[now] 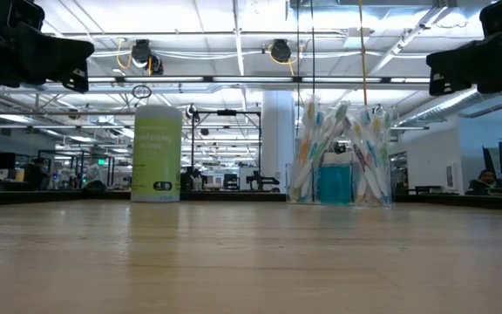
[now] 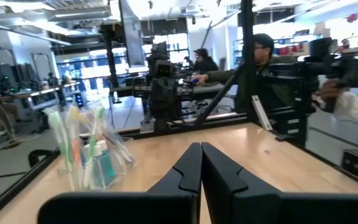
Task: Pick & Place toothbrushing station
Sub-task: Return to Home Position
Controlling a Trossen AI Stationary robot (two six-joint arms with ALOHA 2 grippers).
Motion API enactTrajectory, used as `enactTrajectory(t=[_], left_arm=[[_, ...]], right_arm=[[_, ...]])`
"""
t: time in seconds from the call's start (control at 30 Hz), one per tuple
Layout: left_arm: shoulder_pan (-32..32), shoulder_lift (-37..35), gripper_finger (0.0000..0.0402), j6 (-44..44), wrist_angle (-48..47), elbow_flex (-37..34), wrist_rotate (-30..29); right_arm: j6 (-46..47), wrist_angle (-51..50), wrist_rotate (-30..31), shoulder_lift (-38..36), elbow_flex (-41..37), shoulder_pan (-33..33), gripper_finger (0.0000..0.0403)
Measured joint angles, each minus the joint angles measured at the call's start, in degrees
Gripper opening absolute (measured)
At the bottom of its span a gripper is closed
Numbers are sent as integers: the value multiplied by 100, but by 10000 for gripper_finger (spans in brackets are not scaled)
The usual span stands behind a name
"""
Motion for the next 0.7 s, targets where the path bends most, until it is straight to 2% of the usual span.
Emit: enactTrajectory(t=[0.23, 0.43, 0.7], left_arm=[[0, 0, 34, -9, -6, 0, 56], [0, 0, 37, 357, 21, 4, 54], [0, 0, 37, 301, 21, 4, 54]], right_arm=[[2, 37, 0, -1, -7, 0, 0], [1, 36, 0, -1, -9, 0, 0], [2, 36, 0, -1, -11, 0, 0]])
